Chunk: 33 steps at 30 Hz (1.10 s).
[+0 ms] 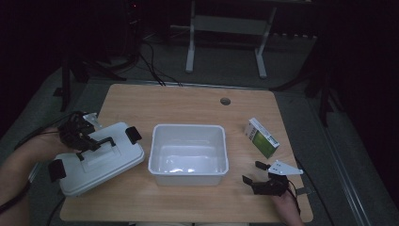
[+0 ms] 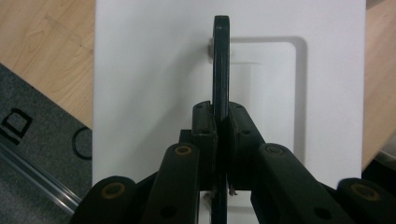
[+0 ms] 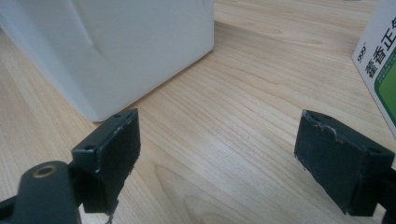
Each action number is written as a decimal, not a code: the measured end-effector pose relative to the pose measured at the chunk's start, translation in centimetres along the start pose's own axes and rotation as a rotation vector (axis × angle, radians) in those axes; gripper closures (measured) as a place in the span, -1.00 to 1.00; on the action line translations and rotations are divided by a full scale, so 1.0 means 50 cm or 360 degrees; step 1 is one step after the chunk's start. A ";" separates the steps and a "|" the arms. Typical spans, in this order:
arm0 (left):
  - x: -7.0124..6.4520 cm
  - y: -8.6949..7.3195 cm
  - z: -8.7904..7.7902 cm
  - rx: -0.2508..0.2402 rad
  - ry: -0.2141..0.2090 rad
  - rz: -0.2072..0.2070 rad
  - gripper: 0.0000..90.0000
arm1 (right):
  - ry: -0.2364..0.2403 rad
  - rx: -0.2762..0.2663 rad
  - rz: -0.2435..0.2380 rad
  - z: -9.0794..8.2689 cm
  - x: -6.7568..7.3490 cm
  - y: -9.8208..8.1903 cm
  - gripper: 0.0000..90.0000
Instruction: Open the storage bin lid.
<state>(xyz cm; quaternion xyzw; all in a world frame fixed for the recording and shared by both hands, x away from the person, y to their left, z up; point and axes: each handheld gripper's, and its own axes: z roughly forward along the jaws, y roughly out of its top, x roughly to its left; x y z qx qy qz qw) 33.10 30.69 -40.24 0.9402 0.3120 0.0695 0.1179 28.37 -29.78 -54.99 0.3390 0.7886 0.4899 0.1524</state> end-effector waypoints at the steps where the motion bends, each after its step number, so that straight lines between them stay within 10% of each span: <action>1: 0.002 0.003 0.013 -0.0001 -0.0008 -0.0005 0.85 | -0.0003 0.0004 -0.0003 0.001 0.000 0.000 -0.69; 19: 0.018 0.043 0.112 -0.0024 -0.0028 -0.0028 0.85 | 0.0003 0.0001 -0.0003 0.000 -0.001 0.000 -0.69; 33: 0.020 0.062 0.153 0.0129 -0.0089 -0.0022 0.85 | 0.0005 -0.0002 0.0004 -0.001 -0.001 0.001 -0.69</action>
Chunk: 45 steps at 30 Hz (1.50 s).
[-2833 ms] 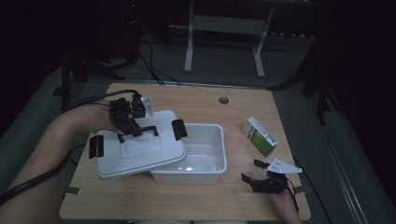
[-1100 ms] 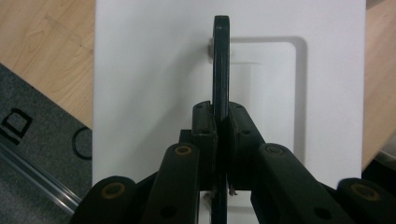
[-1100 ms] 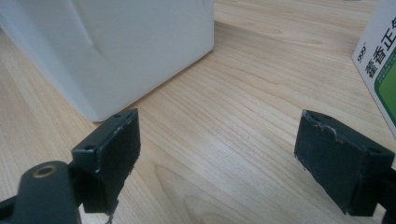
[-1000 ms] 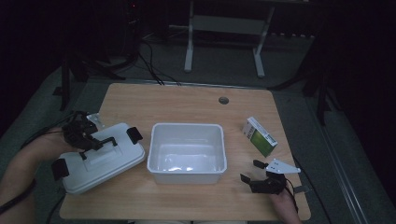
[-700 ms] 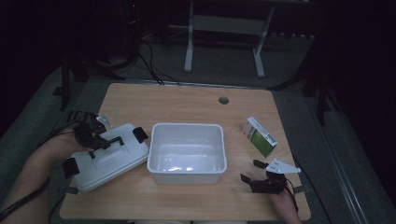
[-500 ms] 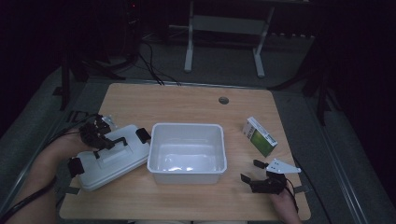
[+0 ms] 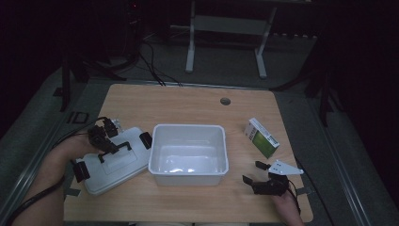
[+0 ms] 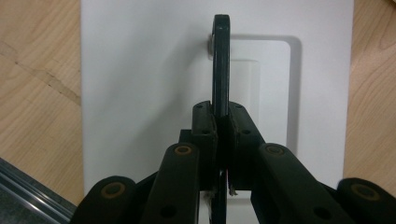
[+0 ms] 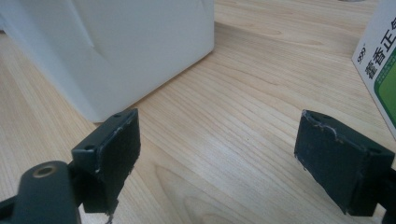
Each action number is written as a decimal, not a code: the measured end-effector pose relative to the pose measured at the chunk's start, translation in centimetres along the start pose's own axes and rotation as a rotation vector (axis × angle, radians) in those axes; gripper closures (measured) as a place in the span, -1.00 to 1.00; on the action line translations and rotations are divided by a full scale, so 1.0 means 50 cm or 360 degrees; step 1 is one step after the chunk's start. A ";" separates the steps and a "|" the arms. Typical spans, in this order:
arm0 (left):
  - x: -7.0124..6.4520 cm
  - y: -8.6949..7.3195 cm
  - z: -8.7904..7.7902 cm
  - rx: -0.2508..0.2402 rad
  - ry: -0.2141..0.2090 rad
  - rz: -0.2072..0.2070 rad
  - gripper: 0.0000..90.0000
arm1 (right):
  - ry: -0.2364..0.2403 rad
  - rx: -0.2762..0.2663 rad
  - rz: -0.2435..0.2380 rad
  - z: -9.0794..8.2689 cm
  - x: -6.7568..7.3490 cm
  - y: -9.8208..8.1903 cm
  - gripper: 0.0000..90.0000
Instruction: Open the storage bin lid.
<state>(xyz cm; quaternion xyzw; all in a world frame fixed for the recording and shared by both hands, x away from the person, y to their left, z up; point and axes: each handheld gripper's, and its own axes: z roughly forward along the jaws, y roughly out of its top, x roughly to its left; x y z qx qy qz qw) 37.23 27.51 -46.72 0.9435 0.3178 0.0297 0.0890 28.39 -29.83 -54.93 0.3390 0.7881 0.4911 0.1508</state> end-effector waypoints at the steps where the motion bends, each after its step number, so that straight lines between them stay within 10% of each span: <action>1: -0.001 0.000 0.002 0.0006 -0.0007 -0.0006 0.85 | 0.0000 -0.0001 0.0000 0.000 0.000 0.000 -0.69; 17: 0.004 -0.007 0.007 0.0018 -0.0051 -0.0012 0.84 | 0.0029 -0.0005 0.0021 -0.013 0.004 0.010 -0.69; 27: 0.008 -0.013 0.003 -0.0001 -0.0039 -0.0038 0.83 | -0.0087 -0.0098 0.0057 -0.067 0.000 0.048 -0.72; 31: 0.012 -0.015 -0.008 -0.0013 0.0035 -0.0082 0.49 | -0.0103 -0.0166 0.0145 -0.094 -0.002 0.062 -0.68; 37: 0.019 -0.025 -0.026 -0.0098 0.0102 -0.0205 -0.16 | 0.0000 -0.0092 0.0083 -0.113 0.006 0.089 -0.68; 45: 0.008 -0.037 -0.034 -0.0146 0.0081 -0.0164 -0.60 | 0.0017 -0.0016 0.0187 -0.126 -0.033 0.136 -0.36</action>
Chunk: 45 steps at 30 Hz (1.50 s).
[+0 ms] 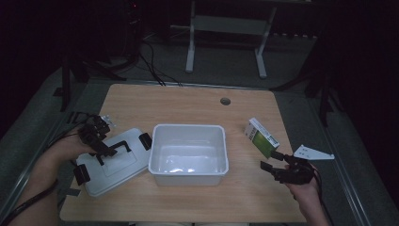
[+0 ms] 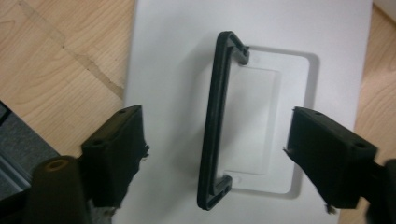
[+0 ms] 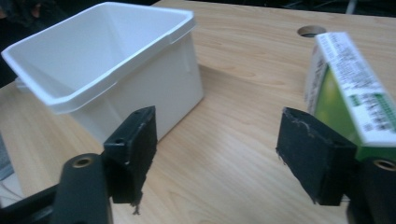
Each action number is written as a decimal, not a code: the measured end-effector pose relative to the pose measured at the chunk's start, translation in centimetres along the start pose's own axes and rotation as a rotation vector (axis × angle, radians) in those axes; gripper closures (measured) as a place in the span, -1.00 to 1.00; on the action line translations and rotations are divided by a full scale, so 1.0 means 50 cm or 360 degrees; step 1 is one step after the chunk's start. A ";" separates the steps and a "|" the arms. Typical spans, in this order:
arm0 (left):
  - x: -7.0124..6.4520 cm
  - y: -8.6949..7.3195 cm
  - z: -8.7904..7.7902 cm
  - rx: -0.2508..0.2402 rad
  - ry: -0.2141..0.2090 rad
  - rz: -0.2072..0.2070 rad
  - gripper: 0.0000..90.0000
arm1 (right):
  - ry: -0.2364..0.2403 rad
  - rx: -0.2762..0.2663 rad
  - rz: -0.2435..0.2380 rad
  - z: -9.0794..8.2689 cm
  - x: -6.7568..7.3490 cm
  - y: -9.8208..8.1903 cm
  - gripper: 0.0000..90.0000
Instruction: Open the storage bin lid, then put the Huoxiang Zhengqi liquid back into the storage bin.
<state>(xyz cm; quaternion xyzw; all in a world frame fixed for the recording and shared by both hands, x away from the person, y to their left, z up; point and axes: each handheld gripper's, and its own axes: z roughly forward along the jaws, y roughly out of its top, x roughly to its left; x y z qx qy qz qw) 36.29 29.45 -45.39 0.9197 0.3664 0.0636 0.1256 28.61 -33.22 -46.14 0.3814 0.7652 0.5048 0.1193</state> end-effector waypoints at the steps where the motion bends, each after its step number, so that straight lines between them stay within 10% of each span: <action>1: -0.001 -0.001 0.000 -0.0001 0.0009 0.0008 -0.60 | 0.0003 0.0019 0.0000 -0.001 -0.005 0.008 -0.36; 14: 0.001 -0.015 0.002 -0.0010 0.0075 -0.0015 -0.60 | -0.0090 0.0200 -0.0003 0.016 -0.071 0.086 -0.56; 26: -0.001 -0.011 0.000 0.0010 0.0048 0.0002 -0.60 | -0.0174 0.0515 -0.0040 0.089 -0.161 0.149 -0.19; 45: -0.003 -0.010 -0.012 0.0023 0.0038 0.0029 -0.60 | -0.0238 0.0990 -0.0117 0.175 -0.188 0.200 -0.08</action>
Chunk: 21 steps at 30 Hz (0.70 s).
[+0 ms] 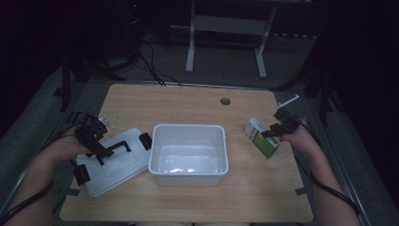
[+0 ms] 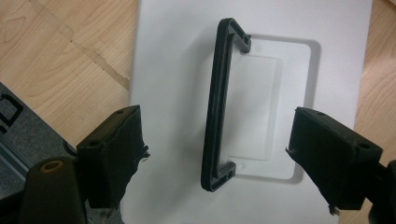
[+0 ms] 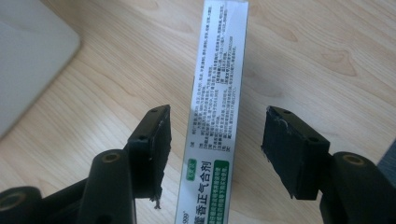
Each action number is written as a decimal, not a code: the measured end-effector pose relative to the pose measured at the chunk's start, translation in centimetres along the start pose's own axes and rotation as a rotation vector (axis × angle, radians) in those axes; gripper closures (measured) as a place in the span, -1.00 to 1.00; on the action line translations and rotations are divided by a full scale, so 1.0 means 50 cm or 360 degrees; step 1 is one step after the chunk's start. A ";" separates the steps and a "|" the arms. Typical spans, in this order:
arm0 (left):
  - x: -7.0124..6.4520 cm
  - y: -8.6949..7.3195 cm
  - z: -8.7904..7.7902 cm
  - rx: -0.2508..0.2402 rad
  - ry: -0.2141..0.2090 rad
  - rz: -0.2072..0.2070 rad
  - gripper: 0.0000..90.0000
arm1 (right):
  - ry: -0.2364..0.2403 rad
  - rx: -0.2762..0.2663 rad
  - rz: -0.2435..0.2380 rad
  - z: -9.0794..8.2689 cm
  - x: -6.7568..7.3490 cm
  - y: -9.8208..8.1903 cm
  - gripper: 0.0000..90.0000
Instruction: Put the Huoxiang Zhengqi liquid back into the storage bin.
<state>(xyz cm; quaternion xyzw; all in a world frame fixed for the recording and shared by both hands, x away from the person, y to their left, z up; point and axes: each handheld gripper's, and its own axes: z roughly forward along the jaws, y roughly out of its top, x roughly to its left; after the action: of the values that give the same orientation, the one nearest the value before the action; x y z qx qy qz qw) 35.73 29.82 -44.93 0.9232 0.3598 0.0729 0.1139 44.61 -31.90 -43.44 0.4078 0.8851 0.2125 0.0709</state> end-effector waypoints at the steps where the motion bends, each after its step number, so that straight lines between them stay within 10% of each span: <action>1: 0.000 0.000 0.000 0.0001 0.0000 0.0002 -0.60 | 0.0002 0.0030 -0.0016 0.003 0.002 0.004 -0.07; 21: -0.003 -0.001 0.005 -0.0009 -0.0007 0.0027 -0.60 | -0.0046 0.0455 -0.0095 0.055 0.014 0.055 0.27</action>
<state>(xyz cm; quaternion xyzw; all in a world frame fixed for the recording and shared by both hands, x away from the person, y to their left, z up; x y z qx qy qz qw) 35.68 29.71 -45.19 0.9261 0.3515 0.0728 0.1166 46.86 -28.90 -44.70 0.3904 0.9170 0.0760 0.0311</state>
